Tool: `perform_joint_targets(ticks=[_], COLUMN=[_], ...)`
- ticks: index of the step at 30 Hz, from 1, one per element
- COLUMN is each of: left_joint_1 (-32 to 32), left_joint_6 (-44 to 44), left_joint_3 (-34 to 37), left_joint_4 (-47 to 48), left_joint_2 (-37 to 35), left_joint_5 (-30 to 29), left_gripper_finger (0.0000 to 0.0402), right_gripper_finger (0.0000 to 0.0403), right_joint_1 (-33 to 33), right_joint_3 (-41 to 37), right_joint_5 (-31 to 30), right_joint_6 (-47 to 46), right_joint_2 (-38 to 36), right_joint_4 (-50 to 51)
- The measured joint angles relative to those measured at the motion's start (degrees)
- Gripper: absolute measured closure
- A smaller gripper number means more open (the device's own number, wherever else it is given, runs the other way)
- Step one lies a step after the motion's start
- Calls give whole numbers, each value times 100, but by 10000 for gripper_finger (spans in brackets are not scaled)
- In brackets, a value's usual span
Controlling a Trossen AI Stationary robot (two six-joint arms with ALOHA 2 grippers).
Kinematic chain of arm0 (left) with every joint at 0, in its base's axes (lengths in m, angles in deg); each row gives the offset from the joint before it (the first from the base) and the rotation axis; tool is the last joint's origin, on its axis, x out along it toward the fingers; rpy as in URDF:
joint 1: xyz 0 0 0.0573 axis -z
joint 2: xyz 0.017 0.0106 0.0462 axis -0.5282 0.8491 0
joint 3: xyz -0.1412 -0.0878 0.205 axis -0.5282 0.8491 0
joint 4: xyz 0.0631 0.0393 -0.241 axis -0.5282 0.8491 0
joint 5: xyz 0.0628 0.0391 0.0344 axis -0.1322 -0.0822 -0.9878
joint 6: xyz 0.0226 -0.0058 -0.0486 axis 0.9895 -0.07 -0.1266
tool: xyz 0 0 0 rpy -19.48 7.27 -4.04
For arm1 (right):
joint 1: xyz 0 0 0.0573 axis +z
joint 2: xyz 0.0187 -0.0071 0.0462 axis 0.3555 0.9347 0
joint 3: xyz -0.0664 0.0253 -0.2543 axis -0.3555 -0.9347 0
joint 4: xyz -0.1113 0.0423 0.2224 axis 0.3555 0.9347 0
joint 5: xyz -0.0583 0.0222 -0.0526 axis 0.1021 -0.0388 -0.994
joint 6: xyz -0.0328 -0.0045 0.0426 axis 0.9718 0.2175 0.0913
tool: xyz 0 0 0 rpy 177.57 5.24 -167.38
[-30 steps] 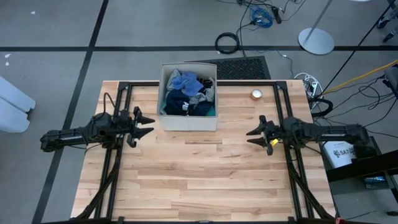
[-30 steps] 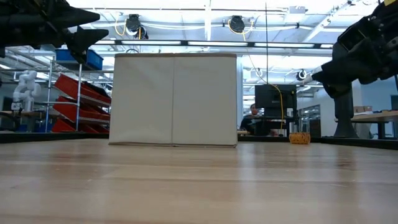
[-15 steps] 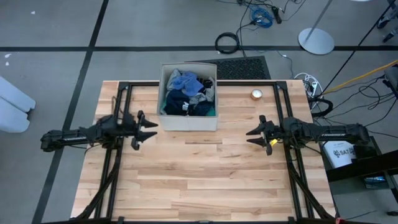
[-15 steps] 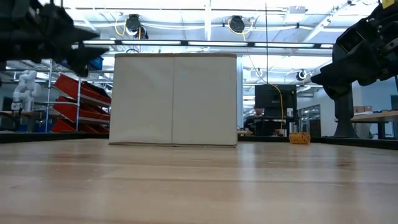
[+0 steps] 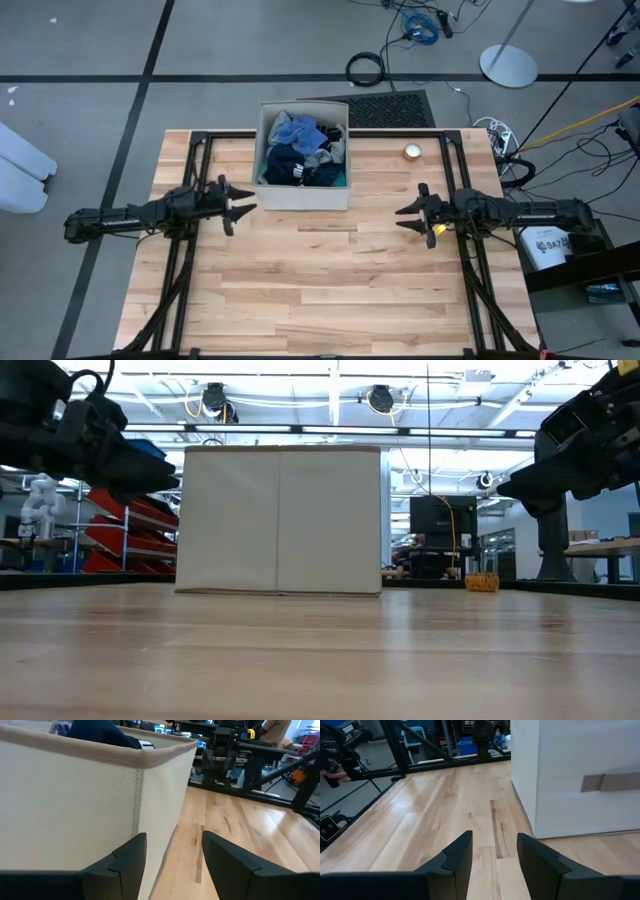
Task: Sort clothes
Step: Return to Home Position
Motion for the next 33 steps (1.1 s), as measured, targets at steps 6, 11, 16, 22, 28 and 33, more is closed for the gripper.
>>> perform_joint_targets(ticks=[6,11,16,22,28,33], left_joint_1=[0,0,0,0,0,0], left_joint_6=[158,482,459,457,455,452], left_joint_3=[0,0,0,0,0,0], left_joint_4=[7,2,4,4,4,7], left_joint_2=[1,-1,0,-1,-1,-1], left_joint_5=[1,6,8,10,23,23], left_gripper_finger=[201,201,201,201,201,201], right_gripper_finger=[260,260,260,260,260,260], right_joint_1=[0,0,0,0,0,0], right_joint_3=[0,0,0,0,0,0], right_joint_5=[-2,-3,-4,-4,-4,-4], right_joint_6=[0,0,0,0,0,2], right_joint_2=[-1,-2,-2,-2,-2,-2], right_joint_4=[3,2,2,2,2,2])
